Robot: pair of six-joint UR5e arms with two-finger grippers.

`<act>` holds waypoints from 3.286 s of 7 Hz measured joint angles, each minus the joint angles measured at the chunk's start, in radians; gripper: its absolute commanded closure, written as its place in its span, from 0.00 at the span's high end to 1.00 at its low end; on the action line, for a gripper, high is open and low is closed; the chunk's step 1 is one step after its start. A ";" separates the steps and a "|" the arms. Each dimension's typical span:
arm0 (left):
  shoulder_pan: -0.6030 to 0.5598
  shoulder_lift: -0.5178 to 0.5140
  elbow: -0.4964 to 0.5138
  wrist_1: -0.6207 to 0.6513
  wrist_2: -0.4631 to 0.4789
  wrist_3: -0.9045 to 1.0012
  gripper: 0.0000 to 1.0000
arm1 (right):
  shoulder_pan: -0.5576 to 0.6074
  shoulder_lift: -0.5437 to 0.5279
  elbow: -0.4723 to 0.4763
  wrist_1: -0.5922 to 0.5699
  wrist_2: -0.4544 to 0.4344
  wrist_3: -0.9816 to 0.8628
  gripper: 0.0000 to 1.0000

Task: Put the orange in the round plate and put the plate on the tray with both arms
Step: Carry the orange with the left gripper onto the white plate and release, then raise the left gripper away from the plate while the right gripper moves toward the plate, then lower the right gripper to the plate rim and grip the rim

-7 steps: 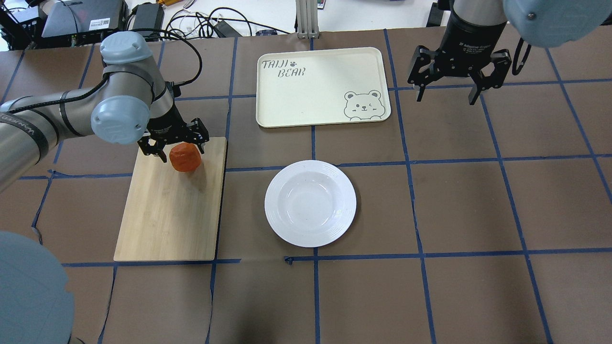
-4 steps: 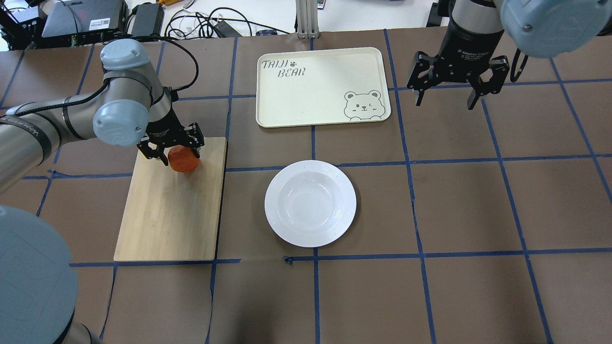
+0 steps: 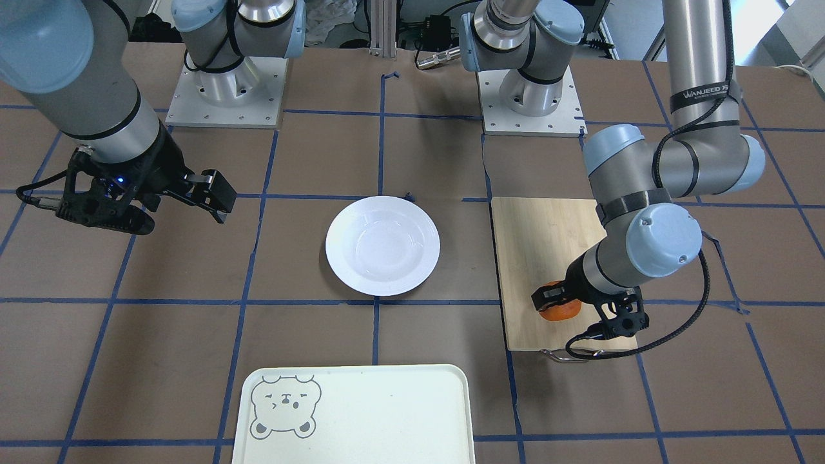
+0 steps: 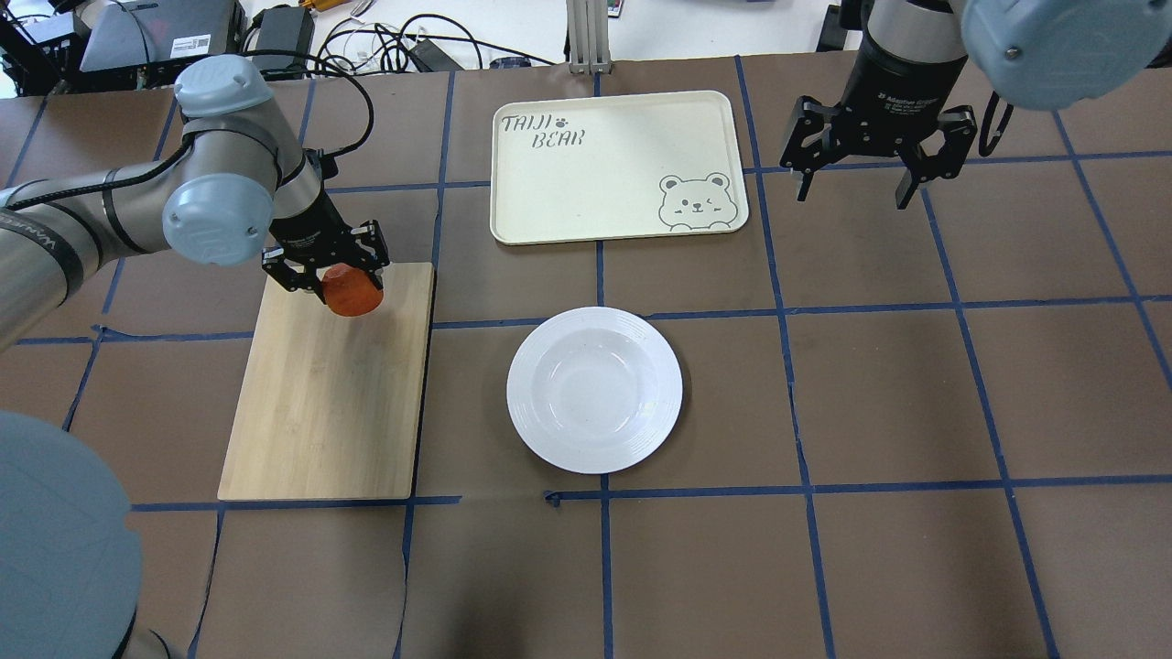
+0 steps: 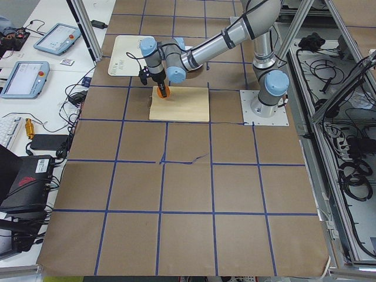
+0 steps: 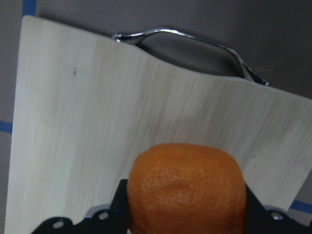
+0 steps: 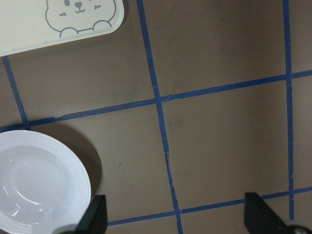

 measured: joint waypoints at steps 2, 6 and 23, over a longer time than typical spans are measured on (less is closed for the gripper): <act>-0.139 0.046 0.017 -0.104 -0.080 -0.022 0.00 | 0.000 0.000 -0.001 -0.006 -0.001 -0.001 1.00; -0.473 0.028 -0.062 -0.033 -0.169 -0.287 0.99 | 0.000 0.000 0.001 -0.037 -0.003 -0.005 1.00; -0.209 0.324 0.342 -0.375 0.097 0.005 1.00 | 0.006 0.148 0.307 -0.489 0.416 -0.076 1.00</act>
